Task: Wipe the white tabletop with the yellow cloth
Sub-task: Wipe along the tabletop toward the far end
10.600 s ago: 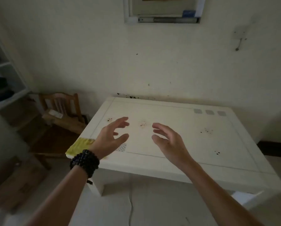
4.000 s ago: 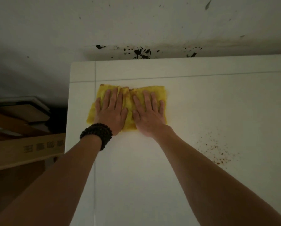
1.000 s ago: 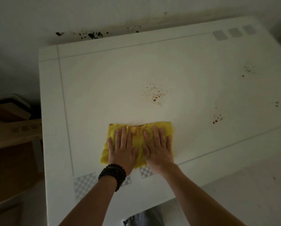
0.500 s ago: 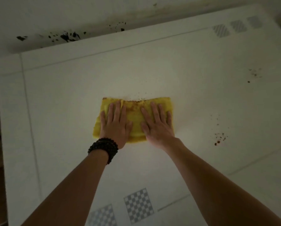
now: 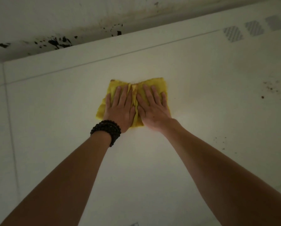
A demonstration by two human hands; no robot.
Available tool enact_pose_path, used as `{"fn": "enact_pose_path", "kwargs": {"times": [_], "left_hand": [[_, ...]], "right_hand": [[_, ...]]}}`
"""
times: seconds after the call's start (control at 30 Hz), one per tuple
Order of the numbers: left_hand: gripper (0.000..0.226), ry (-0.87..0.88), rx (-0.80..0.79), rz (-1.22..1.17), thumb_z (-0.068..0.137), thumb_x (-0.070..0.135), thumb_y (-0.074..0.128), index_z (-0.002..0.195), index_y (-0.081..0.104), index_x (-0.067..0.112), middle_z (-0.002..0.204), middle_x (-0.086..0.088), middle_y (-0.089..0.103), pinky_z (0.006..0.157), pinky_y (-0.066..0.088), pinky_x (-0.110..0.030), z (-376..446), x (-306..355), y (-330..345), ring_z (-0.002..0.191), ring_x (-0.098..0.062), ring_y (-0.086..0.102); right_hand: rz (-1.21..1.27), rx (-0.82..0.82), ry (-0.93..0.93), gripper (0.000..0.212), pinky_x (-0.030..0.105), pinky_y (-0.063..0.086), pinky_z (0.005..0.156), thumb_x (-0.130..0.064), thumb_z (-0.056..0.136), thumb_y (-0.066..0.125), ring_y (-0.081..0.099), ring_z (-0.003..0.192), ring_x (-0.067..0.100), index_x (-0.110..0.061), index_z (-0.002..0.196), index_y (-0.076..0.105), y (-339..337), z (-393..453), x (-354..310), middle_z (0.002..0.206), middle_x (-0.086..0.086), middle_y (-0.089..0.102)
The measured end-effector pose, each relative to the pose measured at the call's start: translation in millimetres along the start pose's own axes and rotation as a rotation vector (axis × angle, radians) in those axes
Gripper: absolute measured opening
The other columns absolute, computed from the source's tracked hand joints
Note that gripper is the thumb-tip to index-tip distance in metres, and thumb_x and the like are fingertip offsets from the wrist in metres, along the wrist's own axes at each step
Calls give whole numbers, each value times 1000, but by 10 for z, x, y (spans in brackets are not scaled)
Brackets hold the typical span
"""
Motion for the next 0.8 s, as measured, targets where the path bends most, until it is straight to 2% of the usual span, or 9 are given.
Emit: {"fn": "enact_pose_path", "kwargs": {"times": [0.23,0.37,0.57,0.7,0.8], "left_hand": [[65,26,26,2,95,43,4,153,2,12,162,-7,2,116,2,-54,-711,189,175,148,-30,0],[63,18,31,-26,98,42,12,152,15,10,161,-10,11,115,12,-57,-1342,356,309,147,-33,8],[64,14,-13,-53,98,43,16,152,13,9,161,-10,8,114,14,-59,-2288,765,510,147,-34,6],[64,23,-64,-59,97,43,18,151,18,9,160,-11,11,113,18,-61,-2517,888,572,146,-36,11],[64,56,-76,-32,97,43,20,151,20,9,160,-11,12,113,15,-59,-2447,887,560,146,-37,13]], "right_hand": [[15,-39,9,56,49,-21,118,-49,105,9,-32,148,20,-42,156,-12,296,-642,-74,165,-4,-29],[41,-56,36,56,49,-21,118,-50,105,9,-33,148,21,-43,155,-14,587,-1247,-139,164,-4,-30],[70,-100,89,56,49,-25,116,-53,101,2,-40,144,21,-44,151,-22,1006,-2195,-253,155,-6,-42],[111,-128,116,54,50,-23,117,-49,106,9,-42,142,21,-44,146,-26,1139,-2510,-293,154,-6,-43],[121,-117,119,56,49,-23,117,-48,106,10,-41,143,19,-42,152,-21,1130,-2499,-276,152,-8,-44]]}}
Point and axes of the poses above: each hand's wrist, its own z-axis towards the middle knuckle, its own y-axis out of the palm, x = y × z, the point moved 4 cm from there along z, towards the middle knuckle
